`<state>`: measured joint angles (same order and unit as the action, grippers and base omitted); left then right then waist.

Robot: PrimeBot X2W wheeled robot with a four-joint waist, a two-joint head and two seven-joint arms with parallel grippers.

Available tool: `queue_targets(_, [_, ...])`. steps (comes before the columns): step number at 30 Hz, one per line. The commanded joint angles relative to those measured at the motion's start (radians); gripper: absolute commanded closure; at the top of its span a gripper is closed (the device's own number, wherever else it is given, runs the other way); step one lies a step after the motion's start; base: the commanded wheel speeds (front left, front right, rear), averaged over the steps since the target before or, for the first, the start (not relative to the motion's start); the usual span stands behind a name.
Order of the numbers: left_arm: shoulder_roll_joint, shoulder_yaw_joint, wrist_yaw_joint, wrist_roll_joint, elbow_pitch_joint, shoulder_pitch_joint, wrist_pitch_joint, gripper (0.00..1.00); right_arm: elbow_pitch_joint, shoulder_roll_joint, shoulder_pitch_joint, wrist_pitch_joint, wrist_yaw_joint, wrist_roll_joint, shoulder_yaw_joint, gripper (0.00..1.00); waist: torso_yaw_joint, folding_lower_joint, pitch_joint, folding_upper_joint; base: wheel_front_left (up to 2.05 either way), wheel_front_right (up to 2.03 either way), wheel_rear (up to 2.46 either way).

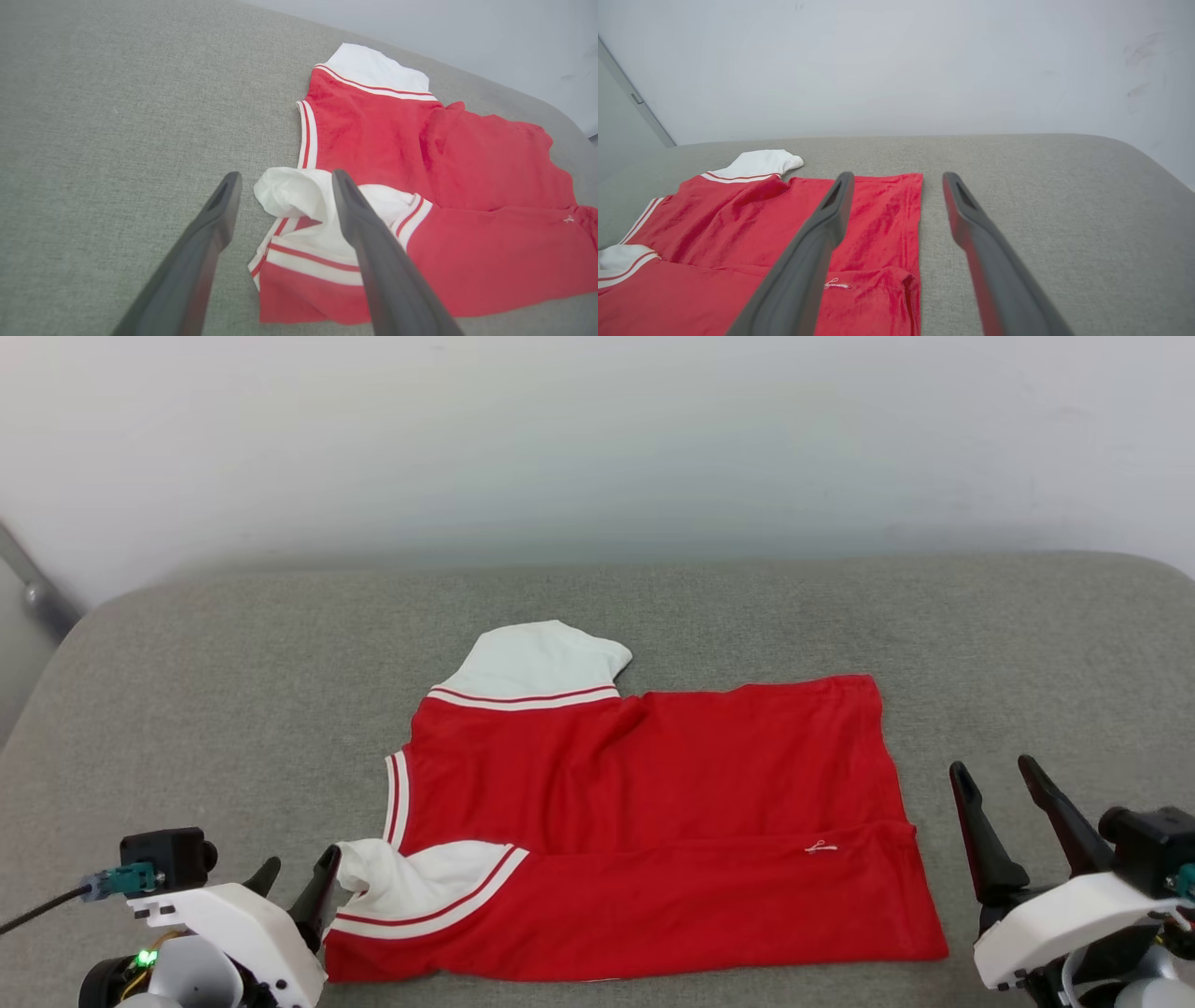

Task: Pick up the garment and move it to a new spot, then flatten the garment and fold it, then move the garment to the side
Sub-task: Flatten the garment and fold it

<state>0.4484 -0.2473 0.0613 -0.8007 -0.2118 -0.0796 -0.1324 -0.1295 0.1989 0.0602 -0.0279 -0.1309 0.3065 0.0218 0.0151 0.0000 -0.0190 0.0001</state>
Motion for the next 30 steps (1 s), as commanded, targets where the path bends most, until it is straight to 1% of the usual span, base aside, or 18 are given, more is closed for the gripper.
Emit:
queue_targets(1, [0.023, -0.002, -0.002, -0.017, 0.019, 0.015, -0.047, 0.0, 0.03, -0.017, -0.033, -0.008, 0.001, -0.02, -0.012, 0.0, 0.014, 0.0, 0.018, -0.0001, 0.0, 0.0, 0.0])
queue_targets(3, [0.048, -0.001, 0.003, -0.045, 0.049, 0.026, -0.121, 0.0, 0.076, -0.035, -0.062, -0.008, 0.001, -0.045, -0.031, 0.0, 0.026, 0.0, 0.025, -0.0001, 0.0, 0.0, 0.0])
queue_targets(5, [0.089, -0.008, 0.016, -0.061, 0.076, 0.052, -0.201, 0.0, 0.112, -0.063, -0.091, 0.005, 0.001, -0.059, -0.036, 0.0, 0.048, 0.0, 0.028, -0.0001, 0.0, 0.0, 0.0])
queue_targets(8, [0.13, -0.018, 0.034, -0.089, 0.12, 0.085, -0.307, 0.0, 0.164, -0.084, -0.124, 0.018, 0.001, -0.077, -0.034, 0.0, 0.077, 0.0, 0.026, -0.0001, 0.0, 0.0, 0.0])
queue_targets(12, [0.155, -0.015, 0.076, -0.119, 0.138, 0.125, -0.386, 0.0, 0.215, -0.102, -0.145, 0.033, 0.0, -0.086, -0.008, 0.0, 0.12, 0.0, 0.004, -0.0001, 0.0, 0.0, 0.0])
queue_targets(15, [0.16, -0.013, 0.097, -0.126, 0.114, 0.135, -0.41, 0.0, 0.239, -0.109, -0.14, 0.036, 0.0, -0.091, 0.006, 0.0, 0.146, 0.0, -0.024, -0.0001, 0.0, 0.0, 0.0])
queue_targets(17, [0.152, -0.01, 0.097, -0.137, 0.088, 0.125, -0.414, 0.0, 0.243, -0.112, -0.132, 0.042, 0.0, -0.087, 0.013, 0.0, 0.157, 0.0, -0.046, -0.0001, 0.0, 0.0, 0.0])
queue_targets(22, [0.126, -0.033, 0.069, -0.157, -0.006, 0.089, -0.439, 0.0, 0.238, -0.108, -0.11, 0.047, 0.0, -0.076, 0.032, 0.0, 0.171, 0.0, -0.091, -0.0001, 0.0, 0.0, 0.0])
queue_targets(27, [0.066, -0.102, 0.024, -0.212, -0.088, 0.099, -0.542, 0.0, 0.224, -0.088, -0.099, 0.066, 0.0, -0.062, 0.027, 0.0, 0.172, 0.0, -0.103, -0.0001, 0.0, 0.0, 0.0])
queue_targets(28, [0.056, -0.108, 0.017, -0.22, -0.096, 0.099, -0.55, 0.51, 0.224, -0.085, -0.097, 0.069, 0.0, -0.056, 0.024, 0.0, 0.17, 0.0, -0.104, -0.0001, 0.0, 0.0, 0.0])
queue_targets(29, [0.037, -0.103, 0.003, -0.228, -0.104, 0.09, -0.533, 1.0, 0.214, -0.072, -0.099, 0.096, 0.0, -0.039, 0.012, 0.0, 0.16, 0.0, -0.103, -0.0001, 0.0, 0.0, 0.0])
queue_targets(30, [0.036, -0.105, 0.0, -0.224, -0.107, 0.087, -0.527, 1.0, 0.213, -0.065, -0.099, 0.109, 0.0, -0.028, 0.006, 0.0, 0.155, 0.0, -0.102, -0.0001, 0.0, 0.0, 0.0])
